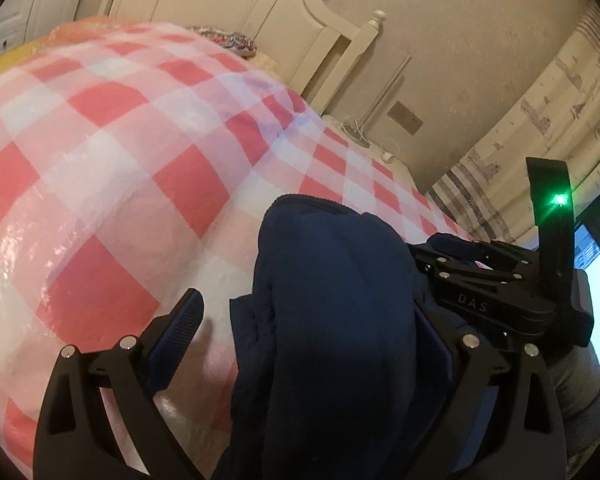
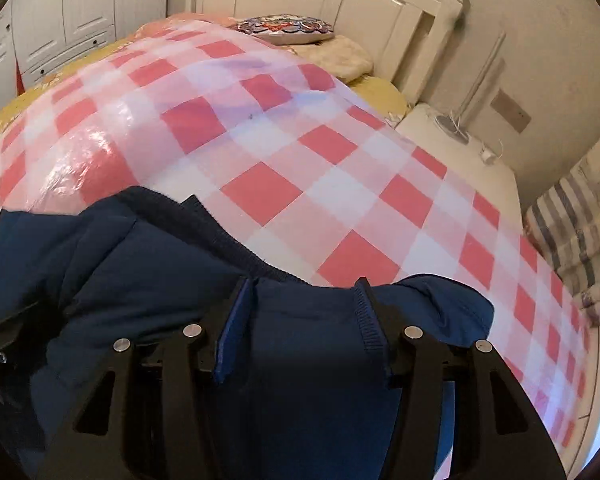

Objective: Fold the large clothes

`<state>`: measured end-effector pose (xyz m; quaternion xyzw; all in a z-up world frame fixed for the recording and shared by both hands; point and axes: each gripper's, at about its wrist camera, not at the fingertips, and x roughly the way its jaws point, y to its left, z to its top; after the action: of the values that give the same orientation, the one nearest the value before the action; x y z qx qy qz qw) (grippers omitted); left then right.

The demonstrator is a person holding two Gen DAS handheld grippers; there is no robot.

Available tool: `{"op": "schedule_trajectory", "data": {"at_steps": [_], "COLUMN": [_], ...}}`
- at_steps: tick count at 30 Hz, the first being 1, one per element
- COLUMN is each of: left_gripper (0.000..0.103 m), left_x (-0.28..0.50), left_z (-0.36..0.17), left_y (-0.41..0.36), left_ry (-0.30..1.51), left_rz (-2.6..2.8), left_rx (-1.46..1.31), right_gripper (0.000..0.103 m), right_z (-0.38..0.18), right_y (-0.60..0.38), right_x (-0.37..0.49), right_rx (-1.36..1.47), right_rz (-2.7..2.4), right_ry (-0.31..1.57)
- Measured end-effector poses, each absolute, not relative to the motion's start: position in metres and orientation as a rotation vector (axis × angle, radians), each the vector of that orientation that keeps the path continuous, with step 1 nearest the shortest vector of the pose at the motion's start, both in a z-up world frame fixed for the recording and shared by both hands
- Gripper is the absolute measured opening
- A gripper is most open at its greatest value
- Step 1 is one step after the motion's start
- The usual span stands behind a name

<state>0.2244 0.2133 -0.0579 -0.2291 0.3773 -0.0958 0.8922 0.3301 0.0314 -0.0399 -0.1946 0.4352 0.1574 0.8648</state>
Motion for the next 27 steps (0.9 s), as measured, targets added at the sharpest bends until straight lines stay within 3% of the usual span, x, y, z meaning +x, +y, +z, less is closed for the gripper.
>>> {"op": "schedule_trajectory", "data": {"at_steps": [7, 15, 20, 23, 24, 27], "left_gripper": [0.097, 0.097, 0.099, 0.099, 0.099, 0.099], "left_x": [0.207, 0.218, 0.219, 0.219, 0.219, 0.219], "left_z": [-0.056, -0.061, -0.062, -0.060, -0.060, -0.060], "left_y": [0.231, 0.231, 0.229, 0.225, 0.223, 0.223], "left_ry": [0.689, 0.753, 0.760, 0.763, 0.763, 0.764], "left_rz": [-0.123, -0.129, -0.111, -0.092, -0.088, -0.090], "left_rx": [-0.554, -0.574, -0.553, -0.520, -0.511, -0.507], "right_gripper": [0.052, 0.055, 0.056, 0.062, 0.070, 0.072], "right_z": [0.001, -0.029, 0.005, -0.008, -0.019, -0.042], "right_y": [0.026, 0.045, 0.009, -0.029, -0.037, -0.053], "right_x": [0.307, 0.312, 0.303, 0.321, 0.328, 0.330], "right_rx": [-0.323, -0.419, -0.302, -0.223, -0.198, -0.106], "right_rz": [0.405, 0.450, 0.342, 0.212, 0.219, 0.283], "right_ry": [0.785, 0.900, 0.759, 0.817, 0.861, 0.890]}}
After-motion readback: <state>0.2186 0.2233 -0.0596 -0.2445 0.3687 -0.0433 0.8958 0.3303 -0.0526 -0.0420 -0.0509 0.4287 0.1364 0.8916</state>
